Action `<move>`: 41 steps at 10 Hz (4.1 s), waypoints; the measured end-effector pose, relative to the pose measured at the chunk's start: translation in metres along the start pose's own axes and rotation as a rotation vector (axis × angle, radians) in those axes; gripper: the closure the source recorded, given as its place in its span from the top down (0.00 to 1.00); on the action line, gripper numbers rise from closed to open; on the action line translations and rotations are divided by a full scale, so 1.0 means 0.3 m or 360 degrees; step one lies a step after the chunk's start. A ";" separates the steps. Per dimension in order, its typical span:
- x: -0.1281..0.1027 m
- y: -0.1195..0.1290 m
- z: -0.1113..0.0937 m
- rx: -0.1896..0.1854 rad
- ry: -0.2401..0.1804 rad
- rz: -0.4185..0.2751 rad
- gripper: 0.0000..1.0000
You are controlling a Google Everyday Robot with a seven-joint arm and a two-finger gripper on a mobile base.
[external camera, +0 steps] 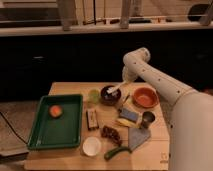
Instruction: Wipe purple bowl with brush
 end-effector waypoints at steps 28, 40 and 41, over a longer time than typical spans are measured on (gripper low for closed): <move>-0.081 -0.024 0.025 -0.0023 -0.0037 -0.0116 0.00; -0.078 -0.022 0.025 -0.0024 -0.0036 -0.0115 0.00; -0.078 -0.022 0.025 -0.0024 -0.0036 -0.0115 0.00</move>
